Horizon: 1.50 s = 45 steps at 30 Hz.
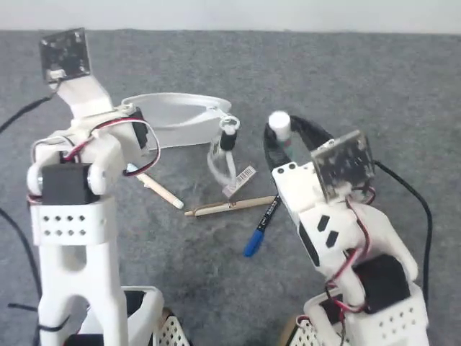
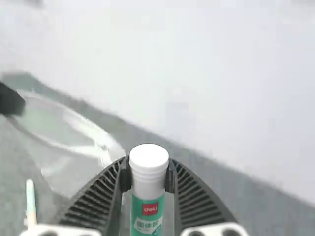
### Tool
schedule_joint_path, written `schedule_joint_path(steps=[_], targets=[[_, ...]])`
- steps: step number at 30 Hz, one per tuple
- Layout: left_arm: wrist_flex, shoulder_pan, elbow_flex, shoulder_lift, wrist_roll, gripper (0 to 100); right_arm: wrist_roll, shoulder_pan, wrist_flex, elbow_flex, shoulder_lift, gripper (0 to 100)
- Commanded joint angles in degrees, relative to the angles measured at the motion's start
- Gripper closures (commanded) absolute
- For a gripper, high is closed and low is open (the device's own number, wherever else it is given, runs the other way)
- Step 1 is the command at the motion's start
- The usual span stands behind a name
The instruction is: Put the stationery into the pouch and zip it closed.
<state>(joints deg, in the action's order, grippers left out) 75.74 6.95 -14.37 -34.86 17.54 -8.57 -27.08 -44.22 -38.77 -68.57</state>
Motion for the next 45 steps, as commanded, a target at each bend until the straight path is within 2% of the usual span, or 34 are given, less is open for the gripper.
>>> schedule_joint_path(steps=[1, 7, 12, 18, 23, 31, 45], targets=[[0.00, 0.62, 2.07, 0.09, 1.05, 99, 0.09, -3.65, 7.25, 0.35, -1.54, 99.1], [-0.18, 0.62, 1.98, 0.18, 1.05, 99, 0.44, -12.79, 16.48, 0.18, -1.36, 99.1], [0.18, 0.53, 1.98, 0.18, 1.05, 99, 0.09, -19.91, 31.60, -5.80, -1.19, 99.1], [0.18, 0.53, 1.98, 0.18, 1.05, 99, 0.09, -20.62, 50.33, -16.79, 4.62, 99.1], [0.18, 0.53, 1.98, 0.18, 1.05, 99, 0.35, -17.45, 65.01, -20.13, 10.33, 99.1], [0.18, 0.44, 1.98, 0.18, 1.05, 99, 0.44, -16.48, 70.90, -20.13, 20.44, 99.1], [-0.26, 0.44, 0.92, 0.09, 1.05, 99, 0.53, -16.31, 71.08, -22.33, 28.62, 99.1]])
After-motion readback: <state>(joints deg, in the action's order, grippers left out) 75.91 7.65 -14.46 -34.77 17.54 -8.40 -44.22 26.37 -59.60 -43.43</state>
